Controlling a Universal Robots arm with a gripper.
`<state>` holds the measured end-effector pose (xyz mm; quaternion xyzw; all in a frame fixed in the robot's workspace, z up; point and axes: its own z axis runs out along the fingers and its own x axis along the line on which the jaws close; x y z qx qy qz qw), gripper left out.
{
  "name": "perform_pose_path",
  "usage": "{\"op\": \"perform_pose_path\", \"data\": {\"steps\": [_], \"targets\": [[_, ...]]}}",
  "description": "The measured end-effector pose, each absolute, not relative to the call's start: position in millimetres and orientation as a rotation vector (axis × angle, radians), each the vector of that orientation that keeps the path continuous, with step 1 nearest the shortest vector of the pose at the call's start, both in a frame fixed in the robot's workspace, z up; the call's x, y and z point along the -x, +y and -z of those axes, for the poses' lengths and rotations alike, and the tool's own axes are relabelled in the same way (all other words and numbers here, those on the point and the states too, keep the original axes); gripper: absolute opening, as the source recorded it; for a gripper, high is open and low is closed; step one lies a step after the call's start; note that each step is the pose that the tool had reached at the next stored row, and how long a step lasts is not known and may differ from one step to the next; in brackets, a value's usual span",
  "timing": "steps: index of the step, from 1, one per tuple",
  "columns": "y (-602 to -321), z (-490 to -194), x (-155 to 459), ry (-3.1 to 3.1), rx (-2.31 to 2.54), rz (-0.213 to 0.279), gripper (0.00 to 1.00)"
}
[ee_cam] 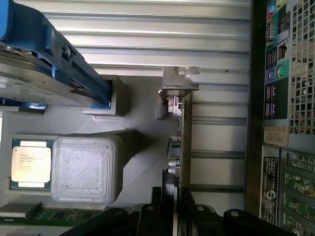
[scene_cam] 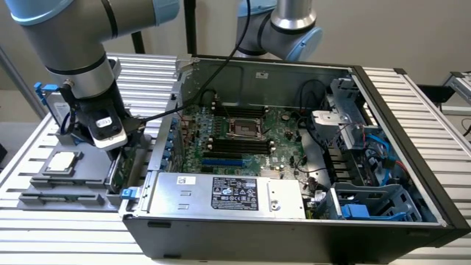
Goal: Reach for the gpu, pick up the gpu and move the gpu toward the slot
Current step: 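Pick up the gpu and move the gpu toward the slot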
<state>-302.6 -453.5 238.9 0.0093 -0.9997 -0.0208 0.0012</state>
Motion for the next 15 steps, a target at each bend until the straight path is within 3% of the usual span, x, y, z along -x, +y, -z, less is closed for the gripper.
{"op": "perform_pose_path", "data": {"steps": [3, 15], "targets": [[-453.9, -239.4, 300.6, -3.129, -0.029, 0.098, 0.27], [-453.9, -249.1, 298.2, -3.105, -0.028, 0.108, 0.27]]}}
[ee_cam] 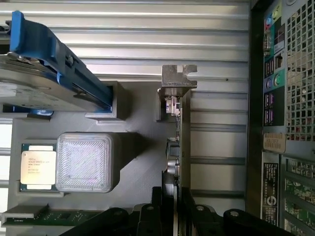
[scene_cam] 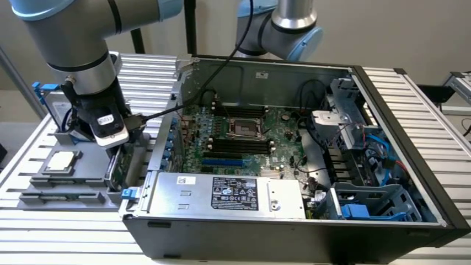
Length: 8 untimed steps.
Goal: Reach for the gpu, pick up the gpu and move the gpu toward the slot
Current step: 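Pick up the gpu and move the gpu toward the slot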
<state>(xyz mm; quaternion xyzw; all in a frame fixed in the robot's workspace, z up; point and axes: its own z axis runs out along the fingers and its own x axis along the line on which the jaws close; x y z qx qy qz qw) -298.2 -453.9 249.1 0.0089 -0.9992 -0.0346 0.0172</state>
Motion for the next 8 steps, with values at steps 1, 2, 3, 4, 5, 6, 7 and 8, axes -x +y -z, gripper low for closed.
{"op": "perform_pose_path", "data": {"steps": [1, 2, 3, 4, 5, 6, 7, 8], "targets": [[-453.9, -251.4, 298.1, -3.103, -0.027, 0.108, 0.27], [-454.0, -254.1, 298.0, -3.102, -0.027, 0.108, 0.27], [-454.0, -257.2, 297.8, -3.099, -0.027, 0.108, 0.27], [-454.0, -260.5, 297.6, -3.097, -0.027, 0.108, 0.27], [-454.0, -263.6, 297.3, -3.096, -0.027, 0.108, 0.27], [-454.0, -267.4, 297.0, -3.094, -0.027, 0.109, 0.27], [-454.0, -271.7, 296.6, -3.093, -0.027, 0.108, 0.27], [-454.0, -276.0, 296.0, -3.091, -0.027, 0.108, 0.27]]}}
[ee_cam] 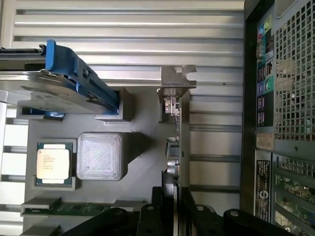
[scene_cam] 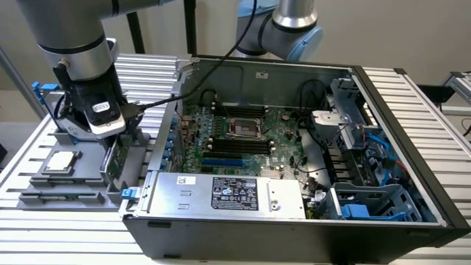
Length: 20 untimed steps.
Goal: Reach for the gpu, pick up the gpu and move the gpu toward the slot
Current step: 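Pick up the gpu and move the gpu toward the slot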
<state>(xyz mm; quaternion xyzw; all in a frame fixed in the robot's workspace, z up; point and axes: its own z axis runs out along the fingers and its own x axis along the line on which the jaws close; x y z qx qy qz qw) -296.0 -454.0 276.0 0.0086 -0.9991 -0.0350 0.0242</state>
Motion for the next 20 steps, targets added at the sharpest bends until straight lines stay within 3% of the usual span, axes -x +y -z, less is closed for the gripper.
{"op": "perform_pose_path", "data": {"steps": [20], "targets": [[-454.0, -367.0, 268.7, -3.081, -0.026, 0.108, 0.27]]}}
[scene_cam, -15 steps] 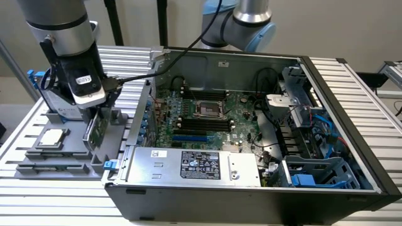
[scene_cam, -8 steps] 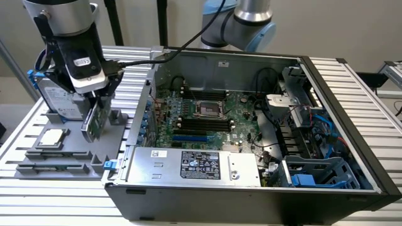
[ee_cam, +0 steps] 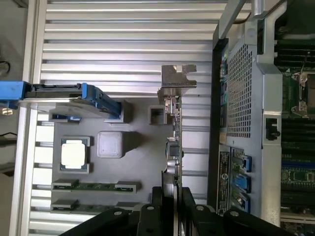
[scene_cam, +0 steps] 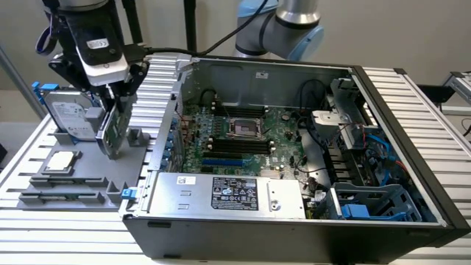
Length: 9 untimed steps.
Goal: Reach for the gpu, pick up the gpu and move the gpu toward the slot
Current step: 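Pick up the gpu and move the gpu toward the slot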
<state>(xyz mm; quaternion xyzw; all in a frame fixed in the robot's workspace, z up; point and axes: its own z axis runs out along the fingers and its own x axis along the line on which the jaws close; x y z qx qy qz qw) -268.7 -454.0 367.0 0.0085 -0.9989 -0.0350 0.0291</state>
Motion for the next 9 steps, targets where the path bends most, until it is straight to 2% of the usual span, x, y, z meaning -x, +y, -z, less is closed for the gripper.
{"op": "perform_pose_path", "data": {"steps": [9], "targets": [[-454.0, -407.9, 236.0, -3.077, -0.026, 0.108, 0.27]]}}
